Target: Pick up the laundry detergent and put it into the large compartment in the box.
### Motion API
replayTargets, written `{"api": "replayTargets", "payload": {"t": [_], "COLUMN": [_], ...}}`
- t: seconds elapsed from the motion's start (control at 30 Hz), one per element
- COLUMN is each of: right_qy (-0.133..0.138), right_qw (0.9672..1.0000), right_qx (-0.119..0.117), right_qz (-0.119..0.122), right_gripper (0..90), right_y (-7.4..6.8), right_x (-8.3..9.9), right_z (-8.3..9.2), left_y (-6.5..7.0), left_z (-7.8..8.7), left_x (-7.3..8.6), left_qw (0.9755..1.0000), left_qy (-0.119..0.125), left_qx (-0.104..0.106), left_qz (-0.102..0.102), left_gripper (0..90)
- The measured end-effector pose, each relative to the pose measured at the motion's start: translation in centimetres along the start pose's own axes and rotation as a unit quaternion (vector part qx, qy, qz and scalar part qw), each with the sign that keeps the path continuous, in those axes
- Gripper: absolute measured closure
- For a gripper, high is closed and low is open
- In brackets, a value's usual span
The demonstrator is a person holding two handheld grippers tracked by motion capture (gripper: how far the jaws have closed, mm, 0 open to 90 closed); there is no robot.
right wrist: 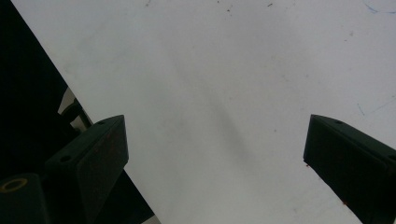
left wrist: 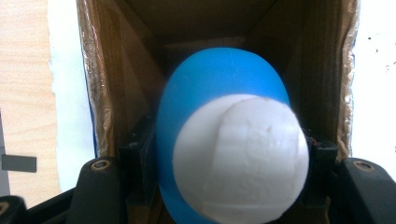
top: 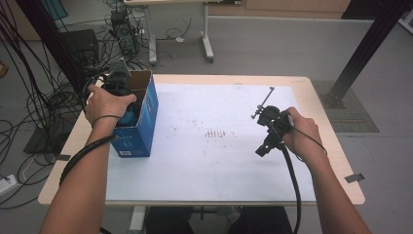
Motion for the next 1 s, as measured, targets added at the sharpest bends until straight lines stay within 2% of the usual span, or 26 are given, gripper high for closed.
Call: {"api": "replayTargets", "payload": {"t": [1.0], "right_qy": [-0.002], "right_qw": [1.0000], "right_qx": [-0.003], "right_qz": [-0.001], "right_gripper": [6.3], "right_y": [-0.13], "right_x": [-0.05], "right_z": [-0.14], "left_y": [-0.12], "left_z": [-0.08], "left_x": [-0.01], "left_qw": [1.0000], "left_qy": [-0.001], "left_qx": [0.000], "left_qz": [0.002], "left_gripper": [37.3]}}
Point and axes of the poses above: each handheld gripper's, and its own axes: z roughly backward along the jaws, x roughly out of its underside, y roughly to its right, the point moved 8 cm from there along -z, roughly forward along the jaws, and after that the axes turned 11 degrees about -z, right-handed, at the moved point
